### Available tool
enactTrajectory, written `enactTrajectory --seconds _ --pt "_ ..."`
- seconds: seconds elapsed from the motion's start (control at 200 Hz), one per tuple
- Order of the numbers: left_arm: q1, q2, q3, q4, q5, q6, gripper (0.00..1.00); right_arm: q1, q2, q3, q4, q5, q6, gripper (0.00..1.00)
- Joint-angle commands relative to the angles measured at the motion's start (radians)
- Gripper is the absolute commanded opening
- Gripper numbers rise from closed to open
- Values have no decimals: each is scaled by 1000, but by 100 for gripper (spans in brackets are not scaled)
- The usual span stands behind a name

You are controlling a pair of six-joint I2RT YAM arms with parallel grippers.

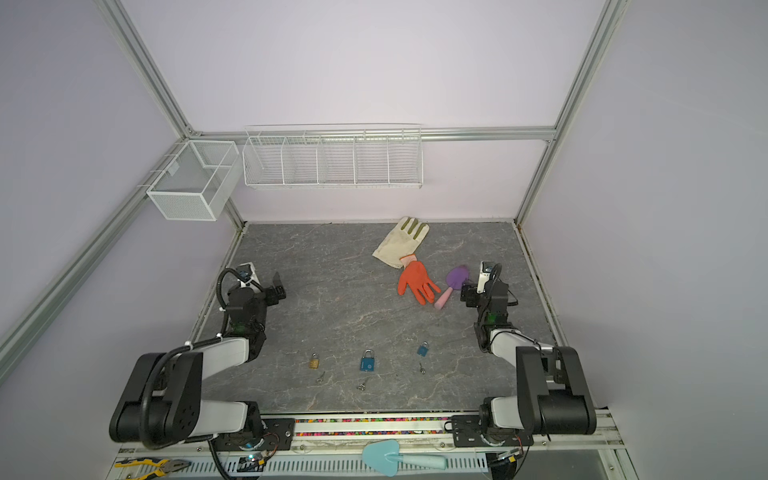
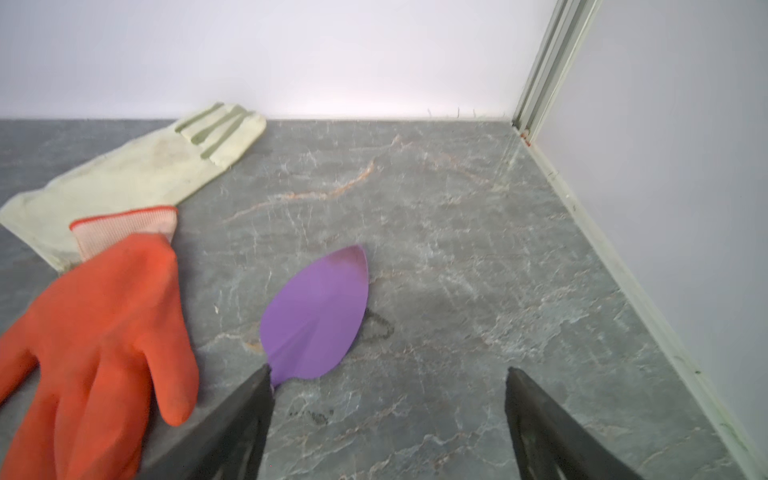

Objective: Unlock with the key
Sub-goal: 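Reach the right gripper toward the silver key while the left arm rises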

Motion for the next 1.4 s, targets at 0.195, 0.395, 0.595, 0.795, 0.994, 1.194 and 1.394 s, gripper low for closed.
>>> enactTrajectory --seconds 0.195,0.395,0.595,0.795,0.994,1.194,1.394 --pt "5 -383 124 -588 -71 -386 100 -18 -175 220 -581 64 404 89" --pt "5 -530 95 -740 -27 -612 100 -16 -199 249 -776 -107 556 89" --pt "5 -645 118 -907 133 -602 100 120 -216 287 -898 -98 528 88" --pt "-8 -704 152 -1112 273 -631 100 361 -181 353 -996 -50 567 88" --pt "-89 -752 175 -1280 330 -643 99 640 -77 446 -1046 3 638 88" --pt "-175 -766 169 -1356 376 -707 98 927 65 568 -1124 96 704 89" --pt "-256 -799 167 -1451 363 -758 92 1136 175 639 -1128 121 766 88"
